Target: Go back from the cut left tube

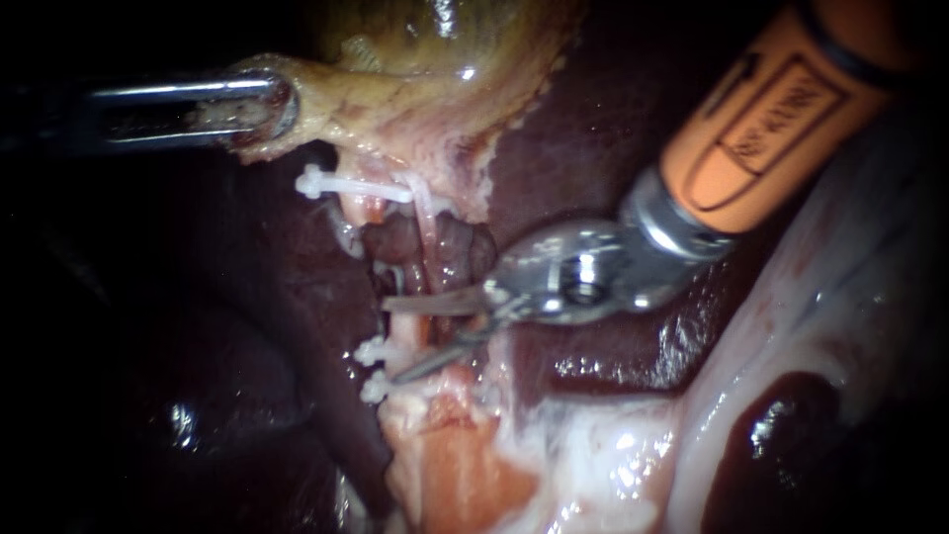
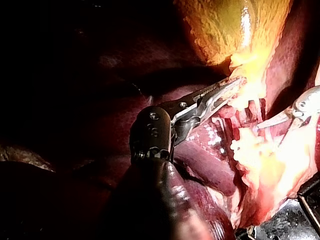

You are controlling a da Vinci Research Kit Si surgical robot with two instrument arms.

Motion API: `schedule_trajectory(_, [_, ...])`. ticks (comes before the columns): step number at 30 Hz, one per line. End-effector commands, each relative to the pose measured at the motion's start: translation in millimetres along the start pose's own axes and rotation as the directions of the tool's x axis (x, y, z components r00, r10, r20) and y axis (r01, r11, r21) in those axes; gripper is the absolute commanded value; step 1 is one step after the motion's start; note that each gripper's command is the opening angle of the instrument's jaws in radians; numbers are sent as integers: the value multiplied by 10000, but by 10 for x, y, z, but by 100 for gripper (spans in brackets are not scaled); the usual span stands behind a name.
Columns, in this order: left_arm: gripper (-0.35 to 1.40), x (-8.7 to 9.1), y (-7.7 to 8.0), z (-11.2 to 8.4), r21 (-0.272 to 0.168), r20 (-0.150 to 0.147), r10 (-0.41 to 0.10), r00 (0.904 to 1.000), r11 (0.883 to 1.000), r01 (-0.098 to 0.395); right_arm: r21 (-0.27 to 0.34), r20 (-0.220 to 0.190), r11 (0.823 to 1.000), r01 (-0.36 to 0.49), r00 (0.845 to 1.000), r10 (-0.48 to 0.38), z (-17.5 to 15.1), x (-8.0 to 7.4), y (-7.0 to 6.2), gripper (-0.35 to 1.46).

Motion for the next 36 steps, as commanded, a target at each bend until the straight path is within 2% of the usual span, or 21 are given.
schedule_trajectory(1, [-35, 0, 0, 0, -11, 3, 0, 10000, 10000, 0, -175, 13, 9998, 50, 10000, -50, -15, -5, 0, 143])
schedule_trajectory(4, [-35, 0, 0, 0, -9, 2, -1, 10000, 10000, 1, -654, 61, 9979, -28, 10000, 32, -51, -18, 0, 143])
schedule_trajectory(10, [-35, 0, 0, 1, -7, 1, -1, 10000, 10000, 1, -760, 143, 9971, -17, 9999, 28, -104, -32, 7, 143])
schedule_trajectory(14, [-35, 0, 0, 1, -8, 1, -1, 10000, 10000, 1, -885, 168, 9961, -49, 9998, 64, -124, -36, 13, 143])
schedule_trajectory(18, [-35, 0, 0, 2, -5, -1, 0, 10000, 10000, 0, -957, 190, 9954, -7, 9998, 26, -134, -41, 18, 143])
schedule_trajectory(25, [-35, -4, -3, 8, 22, -22, 25, 10000, 10000, -25, -951, 191, 9955, -4, 9998, 22, -137, -44, 19, 143])
schedule_trajectory(31, [-35, -24, -19, 26, 18, -85, 153, 9998, 9999, -152, -950, 191, 9955, -3, 9998, 21, -137, -44, 20, 143])
schedule_trajectory(36, [-35, -36, -28, 44, -10, 4, 230, 9997, 9997, -230, -952, 192, 9955, -4, 9998, 22, -138, -46, 21, 145])
